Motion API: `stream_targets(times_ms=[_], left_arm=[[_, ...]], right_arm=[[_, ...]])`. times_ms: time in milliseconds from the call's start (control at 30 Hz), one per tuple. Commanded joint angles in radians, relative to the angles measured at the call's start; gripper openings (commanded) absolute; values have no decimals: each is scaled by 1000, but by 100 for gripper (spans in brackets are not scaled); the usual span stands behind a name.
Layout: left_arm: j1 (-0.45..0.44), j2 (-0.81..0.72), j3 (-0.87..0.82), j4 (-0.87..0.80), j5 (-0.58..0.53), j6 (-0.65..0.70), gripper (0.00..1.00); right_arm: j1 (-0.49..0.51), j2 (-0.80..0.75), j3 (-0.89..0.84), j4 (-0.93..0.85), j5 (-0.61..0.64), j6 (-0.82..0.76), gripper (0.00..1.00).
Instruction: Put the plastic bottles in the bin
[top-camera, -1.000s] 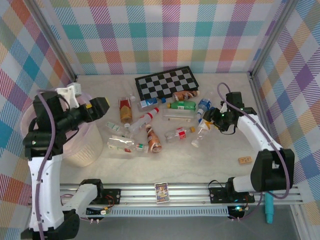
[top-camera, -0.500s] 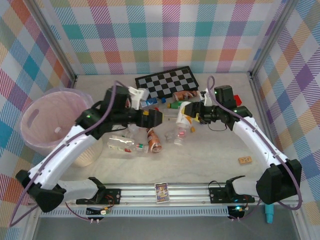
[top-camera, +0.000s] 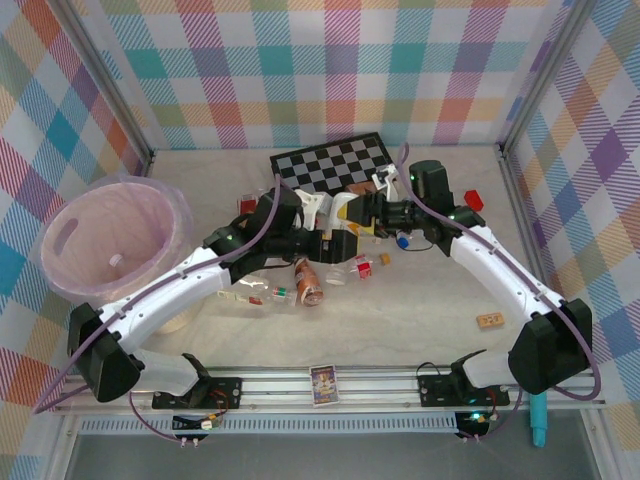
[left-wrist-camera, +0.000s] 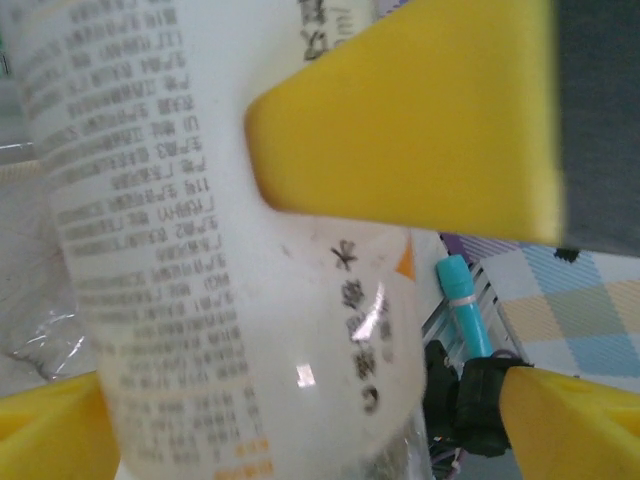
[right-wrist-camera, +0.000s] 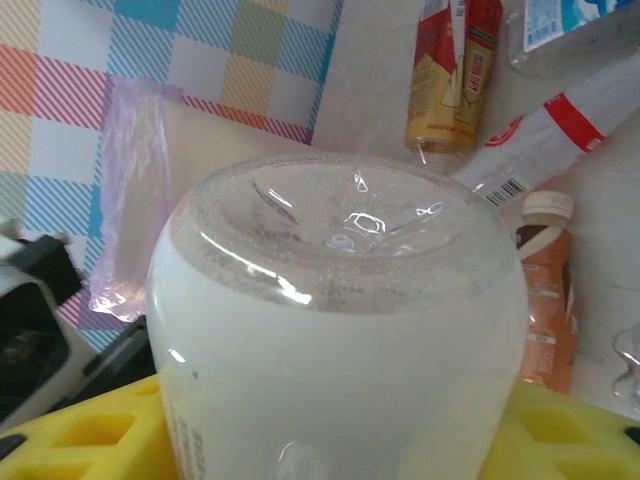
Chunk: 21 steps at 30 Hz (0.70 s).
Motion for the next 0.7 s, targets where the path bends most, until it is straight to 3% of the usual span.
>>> stream_targets(times_ms=[0, 200, 300, 667], left_arm=[[-9, 24, -14, 58, -9, -21, 86], [-8, 47, 0, 59, -31, -23, 65], [-9, 48, 1, 58, -35, -28, 59], [-8, 56, 15, 32, -71, -14, 51]], right_arm=[[10, 1, 9, 81, -35, 30, 59], [10, 3, 1, 82, -30, 22, 58], [10, 6, 1, 80, -24, 17, 59], [1, -17, 63, -76, 42, -39, 78]])
